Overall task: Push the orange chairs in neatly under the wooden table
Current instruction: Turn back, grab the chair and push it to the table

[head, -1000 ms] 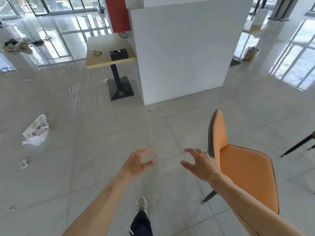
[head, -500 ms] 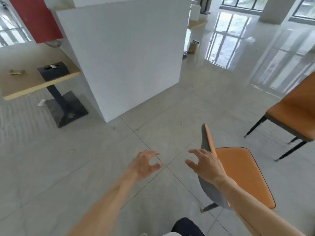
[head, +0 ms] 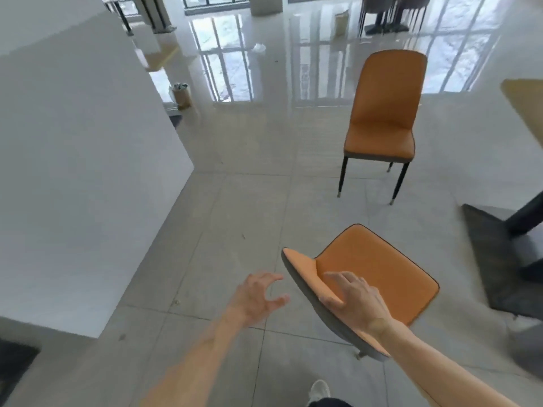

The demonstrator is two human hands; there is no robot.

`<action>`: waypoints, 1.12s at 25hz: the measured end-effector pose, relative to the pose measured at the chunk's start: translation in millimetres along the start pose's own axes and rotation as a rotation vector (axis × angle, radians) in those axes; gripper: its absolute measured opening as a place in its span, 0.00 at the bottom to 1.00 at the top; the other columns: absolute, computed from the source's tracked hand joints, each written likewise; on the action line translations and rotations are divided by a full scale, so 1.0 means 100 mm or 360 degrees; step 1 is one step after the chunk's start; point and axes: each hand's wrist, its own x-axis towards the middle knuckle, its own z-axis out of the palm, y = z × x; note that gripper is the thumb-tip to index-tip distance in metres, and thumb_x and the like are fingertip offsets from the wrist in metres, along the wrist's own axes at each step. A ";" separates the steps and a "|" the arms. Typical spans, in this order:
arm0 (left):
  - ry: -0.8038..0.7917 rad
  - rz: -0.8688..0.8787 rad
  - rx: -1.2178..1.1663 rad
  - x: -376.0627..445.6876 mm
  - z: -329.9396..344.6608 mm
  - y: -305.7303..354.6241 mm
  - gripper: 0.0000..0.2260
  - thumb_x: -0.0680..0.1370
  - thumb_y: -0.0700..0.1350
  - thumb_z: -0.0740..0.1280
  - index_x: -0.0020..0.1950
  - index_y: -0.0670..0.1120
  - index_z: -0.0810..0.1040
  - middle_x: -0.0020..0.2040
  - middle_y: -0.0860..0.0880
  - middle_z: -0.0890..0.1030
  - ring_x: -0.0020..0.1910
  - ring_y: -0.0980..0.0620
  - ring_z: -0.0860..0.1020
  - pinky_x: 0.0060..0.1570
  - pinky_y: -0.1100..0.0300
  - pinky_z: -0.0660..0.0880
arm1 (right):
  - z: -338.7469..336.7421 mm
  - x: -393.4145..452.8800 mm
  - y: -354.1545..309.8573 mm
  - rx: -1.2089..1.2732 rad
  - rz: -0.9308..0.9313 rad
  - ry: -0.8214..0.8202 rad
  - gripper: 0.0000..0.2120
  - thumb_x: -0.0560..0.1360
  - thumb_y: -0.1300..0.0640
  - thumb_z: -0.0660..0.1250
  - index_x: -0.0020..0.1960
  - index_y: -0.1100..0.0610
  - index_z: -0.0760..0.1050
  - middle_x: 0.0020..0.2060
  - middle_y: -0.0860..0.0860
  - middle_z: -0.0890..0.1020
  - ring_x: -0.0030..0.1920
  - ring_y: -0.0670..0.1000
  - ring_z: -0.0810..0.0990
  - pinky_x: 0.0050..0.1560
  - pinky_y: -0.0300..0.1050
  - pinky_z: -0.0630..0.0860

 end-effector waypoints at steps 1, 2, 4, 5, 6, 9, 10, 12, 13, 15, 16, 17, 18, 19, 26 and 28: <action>-0.0029 0.0052 0.0030 0.17 -0.03 0.02 0.25 0.76 0.61 0.66 0.71 0.55 0.71 0.72 0.52 0.71 0.72 0.52 0.65 0.71 0.50 0.63 | -0.01 0.03 0.04 0.0018 0.0054 0.0028 0.27 0.74 0.31 0.55 0.71 0.38 0.62 0.70 0.43 0.71 0.64 0.51 0.73 0.58 0.52 0.74; -0.0083 0.0115 0.0082 0.34 -0.05 0.06 0.26 0.76 0.61 0.66 0.72 0.55 0.70 0.72 0.52 0.70 0.73 0.52 0.65 0.71 0.50 0.64 | -0.02 0.04 0.10 0.0038 0.0126 0.0050 0.27 0.74 0.31 0.55 0.71 0.38 0.63 0.69 0.43 0.71 0.64 0.51 0.73 0.59 0.52 0.74; -0.0184 0.0263 0.0204 0.60 -0.03 0.12 0.27 0.76 0.62 0.65 0.72 0.54 0.70 0.72 0.53 0.70 0.72 0.51 0.65 0.70 0.52 0.64 | 0.04 -0.01 0.18 0.0087 0.0285 0.0065 0.27 0.73 0.29 0.56 0.70 0.37 0.62 0.69 0.43 0.71 0.65 0.50 0.73 0.59 0.52 0.74; -0.0239 0.0353 0.0278 0.73 -0.04 0.14 0.27 0.75 0.63 0.65 0.72 0.55 0.70 0.72 0.53 0.69 0.71 0.52 0.66 0.69 0.54 0.65 | 0.07 -0.03 0.21 0.0099 0.0366 0.0067 0.28 0.73 0.29 0.56 0.70 0.37 0.62 0.70 0.43 0.70 0.65 0.50 0.73 0.59 0.52 0.74; -0.0290 0.0434 0.0358 0.86 -0.03 0.15 0.27 0.75 0.64 0.64 0.71 0.55 0.70 0.72 0.55 0.69 0.70 0.53 0.66 0.67 0.54 0.66 | 0.10 -0.04 0.22 0.0119 0.0449 0.0067 0.28 0.73 0.29 0.56 0.70 0.37 0.62 0.70 0.43 0.70 0.65 0.50 0.72 0.60 0.52 0.74; -0.0486 0.0670 0.0592 1.26 0.01 0.08 0.28 0.74 0.65 0.62 0.72 0.56 0.68 0.72 0.56 0.68 0.71 0.53 0.64 0.67 0.53 0.65 | 0.25 -0.08 0.18 0.0221 0.0738 0.0082 0.30 0.73 0.28 0.56 0.71 0.38 0.62 0.70 0.42 0.70 0.66 0.51 0.71 0.62 0.53 0.72; -0.0553 0.0732 0.0656 1.36 0.04 0.05 0.29 0.74 0.66 0.62 0.72 0.56 0.68 0.72 0.56 0.68 0.72 0.53 0.63 0.69 0.53 0.63 | 0.32 -0.11 0.13 0.0241 0.0829 0.0106 0.30 0.73 0.28 0.56 0.71 0.39 0.62 0.70 0.42 0.70 0.66 0.51 0.71 0.63 0.53 0.71; -0.0653 0.0864 0.0784 1.52 0.08 -0.03 0.31 0.72 0.69 0.59 0.72 0.58 0.67 0.71 0.58 0.67 0.72 0.52 0.61 0.71 0.51 0.59 | 0.47 -0.14 -0.04 0.0303 0.1034 0.0152 0.31 0.72 0.27 0.53 0.71 0.38 0.64 0.69 0.41 0.70 0.66 0.50 0.71 0.64 0.54 0.68; -0.0685 0.0933 0.0810 1.57 0.10 -0.08 0.32 0.71 0.71 0.58 0.72 0.59 0.66 0.71 0.59 0.67 0.72 0.52 0.61 0.71 0.49 0.57 | 0.55 -0.15 -0.15 0.0356 0.1159 0.0181 0.31 0.71 0.27 0.51 0.70 0.38 0.65 0.68 0.40 0.71 0.66 0.50 0.70 0.66 0.56 0.65; -0.0732 0.1033 0.0759 1.62 0.12 -0.18 0.34 0.68 0.73 0.54 0.72 0.61 0.64 0.71 0.60 0.66 0.71 0.53 0.61 0.71 0.48 0.56 | 0.71 -0.20 -0.38 0.0403 0.1379 0.0290 0.32 0.70 0.25 0.46 0.67 0.38 0.68 0.66 0.38 0.72 0.67 0.49 0.69 0.69 0.60 0.55; -0.0748 0.1075 0.0737 1.63 0.11 -0.22 0.35 0.68 0.74 0.54 0.72 0.61 0.63 0.71 0.60 0.66 0.71 0.53 0.61 0.71 0.48 0.57 | 0.76 -0.20 -0.49 0.0377 0.1452 0.0350 0.32 0.70 0.24 0.44 0.66 0.38 0.68 0.65 0.37 0.72 0.68 0.48 0.67 0.70 0.62 0.50; -0.0762 0.1120 0.0735 1.65 0.10 -0.24 0.36 0.68 0.74 0.53 0.73 0.62 0.62 0.71 0.60 0.65 0.72 0.53 0.61 0.71 0.48 0.58 | 0.79 -0.20 -0.60 0.0334 0.1516 0.0386 0.33 0.70 0.24 0.44 0.66 0.38 0.67 0.66 0.37 0.70 0.70 0.47 0.65 0.70 0.65 0.46; -0.0767 0.1148 0.0745 1.67 0.10 -0.24 0.36 0.68 0.74 0.53 0.73 0.61 0.62 0.71 0.59 0.65 0.72 0.52 0.60 0.71 0.46 0.59 | 0.81 -0.19 -0.69 0.0282 0.1560 0.0391 0.34 0.70 0.23 0.45 0.68 0.38 0.65 0.68 0.37 0.68 0.71 0.47 0.62 0.70 0.66 0.46; -0.0765 0.1154 0.0756 1.68 0.10 -0.25 0.36 0.68 0.74 0.54 0.73 0.61 0.62 0.71 0.58 0.66 0.72 0.52 0.60 0.70 0.44 0.60 | 0.83 -0.20 -0.77 0.0246 0.1586 0.0391 0.35 0.69 0.23 0.45 0.70 0.39 0.63 0.69 0.39 0.66 0.72 0.47 0.58 0.70 0.67 0.48; -0.0660 0.1161 0.0691 1.62 0.19 -0.27 0.38 0.67 0.76 0.49 0.72 0.59 0.64 0.70 0.56 0.67 0.71 0.50 0.62 0.70 0.39 0.59 | 0.93 -0.23 -0.98 0.0222 0.1650 0.0437 0.33 0.73 0.28 0.52 0.74 0.42 0.56 0.74 0.43 0.58 0.75 0.49 0.48 0.71 0.66 0.55; -0.0645 0.1154 0.0697 1.61 0.19 -0.28 0.36 0.68 0.75 0.51 0.71 0.58 0.65 0.70 0.55 0.68 0.71 0.50 0.62 0.70 0.38 0.59 | 0.95 -0.23 -0.99 0.0204 0.1645 0.0444 0.32 0.74 0.31 0.56 0.74 0.42 0.56 0.74 0.43 0.58 0.75 0.50 0.48 0.71 0.66 0.54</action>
